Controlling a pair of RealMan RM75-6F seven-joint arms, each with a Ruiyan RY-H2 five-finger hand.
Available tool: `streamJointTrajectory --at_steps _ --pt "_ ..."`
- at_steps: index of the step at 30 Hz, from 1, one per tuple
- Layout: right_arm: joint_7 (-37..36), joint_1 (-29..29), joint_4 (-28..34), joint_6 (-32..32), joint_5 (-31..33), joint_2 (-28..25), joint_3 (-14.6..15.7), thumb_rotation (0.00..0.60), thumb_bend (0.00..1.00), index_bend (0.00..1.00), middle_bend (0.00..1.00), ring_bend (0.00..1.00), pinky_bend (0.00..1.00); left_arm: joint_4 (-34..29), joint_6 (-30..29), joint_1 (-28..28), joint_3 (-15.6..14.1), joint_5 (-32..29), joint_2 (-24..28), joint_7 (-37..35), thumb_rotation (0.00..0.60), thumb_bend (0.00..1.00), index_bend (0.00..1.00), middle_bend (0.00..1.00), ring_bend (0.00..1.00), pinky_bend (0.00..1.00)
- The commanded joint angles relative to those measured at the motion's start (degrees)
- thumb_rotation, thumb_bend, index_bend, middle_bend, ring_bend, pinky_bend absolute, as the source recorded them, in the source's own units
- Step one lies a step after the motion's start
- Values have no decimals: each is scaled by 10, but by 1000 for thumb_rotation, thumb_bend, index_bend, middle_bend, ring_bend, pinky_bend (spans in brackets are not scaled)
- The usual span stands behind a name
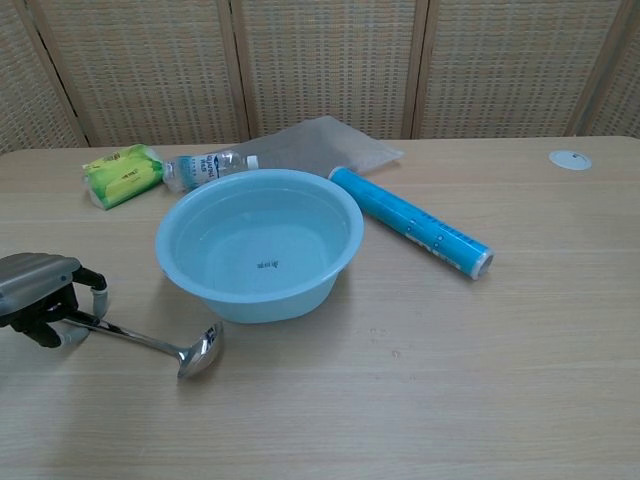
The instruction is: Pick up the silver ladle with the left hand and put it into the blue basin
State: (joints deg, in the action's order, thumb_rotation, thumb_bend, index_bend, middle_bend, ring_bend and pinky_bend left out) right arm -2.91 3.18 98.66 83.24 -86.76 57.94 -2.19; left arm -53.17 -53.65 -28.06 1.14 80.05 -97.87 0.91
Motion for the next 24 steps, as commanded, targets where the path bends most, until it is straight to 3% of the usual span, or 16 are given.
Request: streamJointTrajectory --at_steps 1,10,16,24 --pt "0 0 0 0 0 0 0 600 0 0 0 0 0 6 -1 0 0 1 -5 -4 600 371 549 941 908 967" --pt "-3 0 0 1 0 -1 0 600 0 0 0 0 0 -6 -17 4 0 6 10 -14 600 371 675 941 908 967" --pt "-3 0 1 0 -1 -1 2 600 0 0 0 0 0 -84 -41 6 -4 19 71 21 600 372 739 941 908 966" --pt "-2 0 2 1 -1 -1 2 600 0 0 0 0 0 -185 -69 8 -12 41 153 68 600 433 921 941 908 966"
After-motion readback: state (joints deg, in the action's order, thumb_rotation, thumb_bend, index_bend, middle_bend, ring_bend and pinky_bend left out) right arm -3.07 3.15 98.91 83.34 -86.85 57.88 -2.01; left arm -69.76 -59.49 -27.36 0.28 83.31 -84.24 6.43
